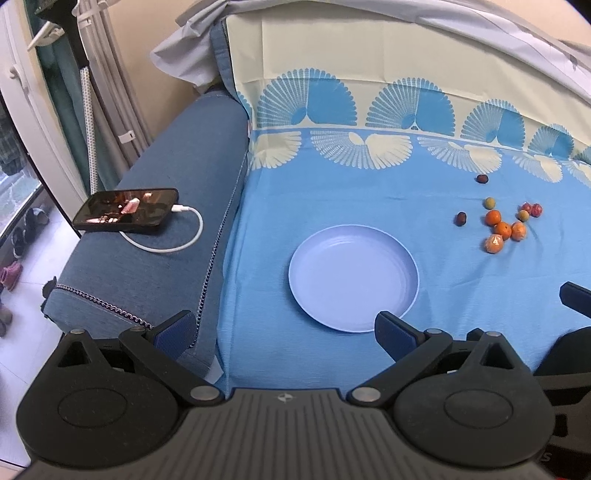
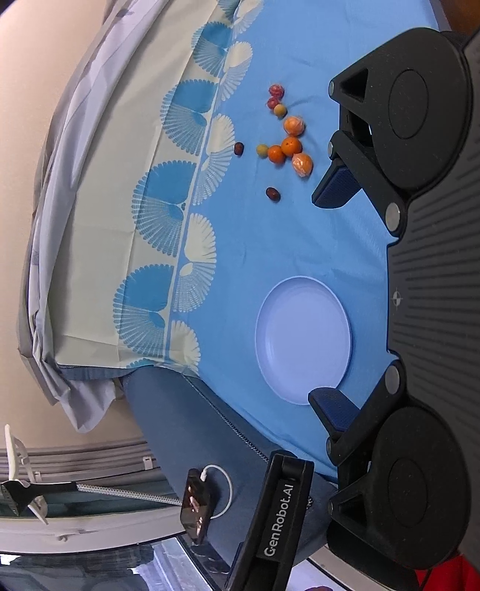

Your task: Organize fruits

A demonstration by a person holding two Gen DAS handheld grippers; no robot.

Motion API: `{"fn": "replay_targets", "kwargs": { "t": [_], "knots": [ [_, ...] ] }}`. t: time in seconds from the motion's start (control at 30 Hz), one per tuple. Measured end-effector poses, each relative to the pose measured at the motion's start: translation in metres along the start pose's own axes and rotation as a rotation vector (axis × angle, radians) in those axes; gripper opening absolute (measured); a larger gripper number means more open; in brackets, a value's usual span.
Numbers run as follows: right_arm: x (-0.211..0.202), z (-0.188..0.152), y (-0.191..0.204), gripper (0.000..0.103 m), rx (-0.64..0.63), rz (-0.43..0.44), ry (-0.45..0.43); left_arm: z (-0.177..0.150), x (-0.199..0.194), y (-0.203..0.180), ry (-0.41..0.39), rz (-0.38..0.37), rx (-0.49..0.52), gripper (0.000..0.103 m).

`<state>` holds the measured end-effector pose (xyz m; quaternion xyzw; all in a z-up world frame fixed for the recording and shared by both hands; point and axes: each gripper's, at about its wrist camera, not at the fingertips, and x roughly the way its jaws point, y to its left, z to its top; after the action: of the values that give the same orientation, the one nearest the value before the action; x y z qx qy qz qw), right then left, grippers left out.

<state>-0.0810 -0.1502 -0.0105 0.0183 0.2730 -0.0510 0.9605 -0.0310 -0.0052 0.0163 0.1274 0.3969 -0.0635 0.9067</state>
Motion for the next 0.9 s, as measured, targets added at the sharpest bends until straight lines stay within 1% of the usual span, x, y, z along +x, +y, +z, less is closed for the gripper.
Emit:
{"fn": "replay_targets", "kwargs": {
  "t": [0.3, 0.73, 0.83, 0.9],
  "knots": [
    [0.006, 0.000, -0.004, 0.103, 0.026, 0.020, 0.020, -0.003, 0.006, -0.003, 0.027, 0.011, 0.019, 0.103],
    [0.020, -0.003, -0.008, 0.103, 0.041, 0.050, 0.044, 0.002, 0.023, -0.009, 0.076, 0.037, 0.038, 0.103],
    [0.027, -0.003, -0.016, 0.103, 0.067, 0.016, 0.067, 0.005, 0.027, -0.014, 0.096, 0.036, 0.043, 0.103],
    [0.035, -0.003, -0.032, 0.103, 0.119, -0.020, 0.092, 0.011, 0.035, -0.016, 0.133, 0.010, 0.035, 0.103]
  ]
}}
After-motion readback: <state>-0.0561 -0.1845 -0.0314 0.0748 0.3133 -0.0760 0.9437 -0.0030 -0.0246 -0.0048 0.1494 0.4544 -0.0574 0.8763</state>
